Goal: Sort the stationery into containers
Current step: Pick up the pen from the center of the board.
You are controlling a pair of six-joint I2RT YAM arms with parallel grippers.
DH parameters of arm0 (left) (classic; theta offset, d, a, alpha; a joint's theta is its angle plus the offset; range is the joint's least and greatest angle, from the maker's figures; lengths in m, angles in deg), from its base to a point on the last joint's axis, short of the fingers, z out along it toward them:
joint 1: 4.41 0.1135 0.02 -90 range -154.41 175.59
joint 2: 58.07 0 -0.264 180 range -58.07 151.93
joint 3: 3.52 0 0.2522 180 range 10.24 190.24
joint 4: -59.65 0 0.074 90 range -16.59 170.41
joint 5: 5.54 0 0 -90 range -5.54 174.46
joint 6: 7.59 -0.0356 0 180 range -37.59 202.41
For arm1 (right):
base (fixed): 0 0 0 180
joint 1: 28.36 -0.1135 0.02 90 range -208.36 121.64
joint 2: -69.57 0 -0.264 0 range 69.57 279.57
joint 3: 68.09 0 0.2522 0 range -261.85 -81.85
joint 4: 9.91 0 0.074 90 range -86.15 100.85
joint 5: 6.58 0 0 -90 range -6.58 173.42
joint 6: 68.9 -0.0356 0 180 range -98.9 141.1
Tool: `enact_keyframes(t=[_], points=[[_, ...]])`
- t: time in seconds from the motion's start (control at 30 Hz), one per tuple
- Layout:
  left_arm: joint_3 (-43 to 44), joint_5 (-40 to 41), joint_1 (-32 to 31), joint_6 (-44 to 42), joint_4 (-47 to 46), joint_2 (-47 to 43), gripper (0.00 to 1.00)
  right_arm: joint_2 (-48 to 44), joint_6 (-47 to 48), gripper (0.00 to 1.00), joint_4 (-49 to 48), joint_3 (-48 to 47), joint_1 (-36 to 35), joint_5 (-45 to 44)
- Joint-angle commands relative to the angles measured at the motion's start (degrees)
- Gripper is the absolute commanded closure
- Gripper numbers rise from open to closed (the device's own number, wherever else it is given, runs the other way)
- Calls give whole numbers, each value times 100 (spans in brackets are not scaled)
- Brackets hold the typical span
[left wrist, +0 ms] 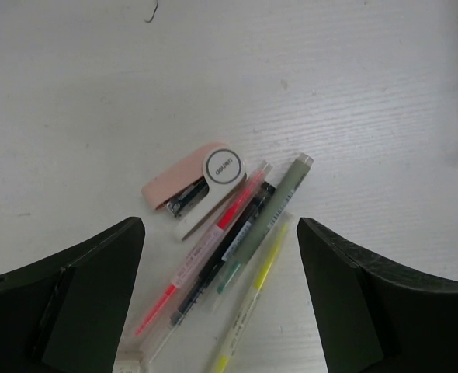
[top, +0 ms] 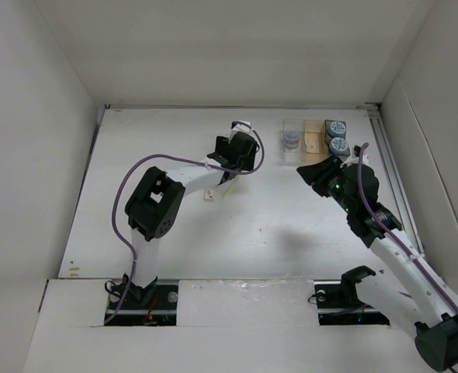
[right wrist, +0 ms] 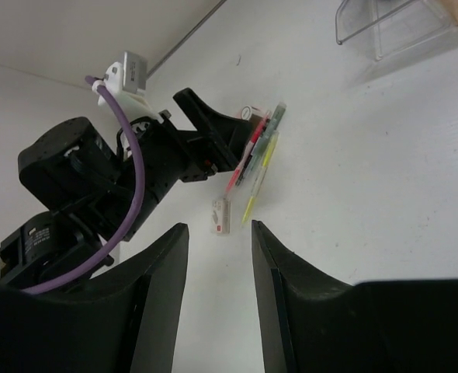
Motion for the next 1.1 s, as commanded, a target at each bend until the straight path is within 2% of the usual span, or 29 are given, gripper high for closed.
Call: enact_keyframes(t=[0.0,0.13,0.27,0.37,0.47,0.5,0.57,0.73,0.87,1.0,1.07], points=[[429,85,164,-400,41,188,23,9,83,56,-273,-5,-21,62],[711,-408,463,-453,182,453,31,9,136,62,-273,-5,-21,62],[580,-540,516,-733,-28,453,31,9,136,69,-273,-5,-21,62],[580,-601,516,-865,-28,453,31,9,136,69,-273,-5,-21,62],[580,-769,516,-918,-99,453,31,61,136,60,-273,-5,-21,62],[580,-830,516,-919,-99,453,31,61,136,55,-273,-5,-21,62],[580,-830,516,-919,-47,575,31,61,136,51,-273,-5,-21,132],[650,-883,516,-919,-46,576,31,114,136,49,-326,-5,-21,132],[807,-883,516,-971,103,707,37,114,136,49,-326,-5,-21,132],[808,-769,516,-971,103,821,50,114,136,49,-326,-5,-21,132],[808,-769,516,-971,156,822,50,114,136,49,-326,-5,-21,132]])
